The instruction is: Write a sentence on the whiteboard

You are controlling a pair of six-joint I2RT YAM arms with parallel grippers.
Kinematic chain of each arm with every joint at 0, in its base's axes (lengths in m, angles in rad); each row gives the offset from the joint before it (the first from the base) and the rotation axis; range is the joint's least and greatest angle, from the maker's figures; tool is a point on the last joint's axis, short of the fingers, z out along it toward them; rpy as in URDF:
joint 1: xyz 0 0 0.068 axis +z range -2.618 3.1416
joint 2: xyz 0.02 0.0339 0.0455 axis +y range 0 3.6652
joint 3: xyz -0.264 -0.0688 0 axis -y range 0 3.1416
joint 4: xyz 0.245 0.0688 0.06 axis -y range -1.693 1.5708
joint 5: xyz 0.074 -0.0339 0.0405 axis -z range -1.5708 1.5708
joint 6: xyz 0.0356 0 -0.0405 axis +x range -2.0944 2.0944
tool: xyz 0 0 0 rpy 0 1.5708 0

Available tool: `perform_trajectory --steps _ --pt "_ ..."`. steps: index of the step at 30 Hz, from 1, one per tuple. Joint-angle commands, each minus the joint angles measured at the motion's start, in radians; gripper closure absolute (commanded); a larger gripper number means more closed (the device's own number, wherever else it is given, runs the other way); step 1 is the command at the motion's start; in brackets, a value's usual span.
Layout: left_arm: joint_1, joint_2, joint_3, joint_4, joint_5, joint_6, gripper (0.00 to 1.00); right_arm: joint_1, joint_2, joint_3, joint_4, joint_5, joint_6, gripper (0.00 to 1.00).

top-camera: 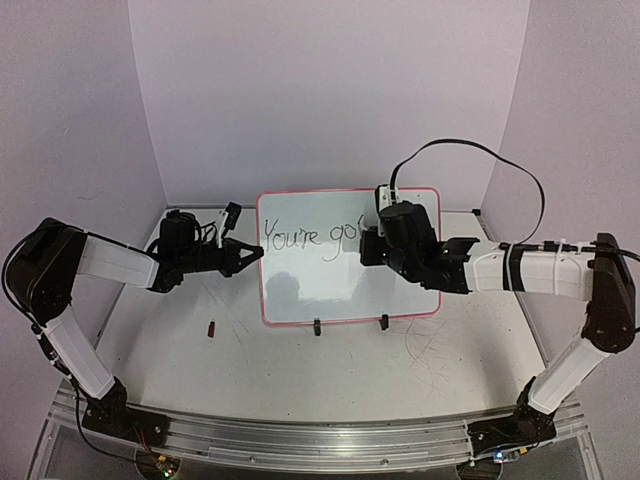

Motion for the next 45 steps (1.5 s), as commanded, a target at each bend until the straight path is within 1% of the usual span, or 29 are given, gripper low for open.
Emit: perform_trajectory --steps 1,16,22,24,27,31,33,45 --pt "-0.029 0.022 0.021 -0.053 -0.056 0.090 1.00 0.006 -0.022 -0.026 -0.022 0.000 0.026 1.00" --pt "-0.030 0.016 0.020 -0.054 -0.056 0.089 1.00 0.036 -0.048 -0.069 -0.047 0.016 0.072 1.00" --pt "-0.030 0.016 0.020 -0.054 -0.056 0.090 1.00 0.036 -0.090 -0.074 -0.055 0.121 0.076 1.00" --pt "-0.030 0.017 0.020 -0.054 -0.056 0.091 1.00 0.036 -0.122 -0.079 -0.027 0.125 0.052 1.00" --pt "-0.031 0.019 0.021 -0.054 -0.055 0.091 1.00 0.038 -0.165 -0.109 0.072 0.060 -0.002 1.00" --pt "-0.032 0.020 0.021 -0.056 -0.056 0.091 1.00 0.036 -0.103 -0.050 0.060 -0.017 -0.039 1.00" --pt "-0.032 0.018 0.020 -0.056 -0.056 0.091 1.00 0.036 -0.067 -0.026 0.055 -0.029 -0.037 1.00" --pt "-0.032 0.011 0.018 -0.055 -0.057 0.093 1.00 0.032 -0.021 0.022 0.042 0.036 -0.027 1.00"
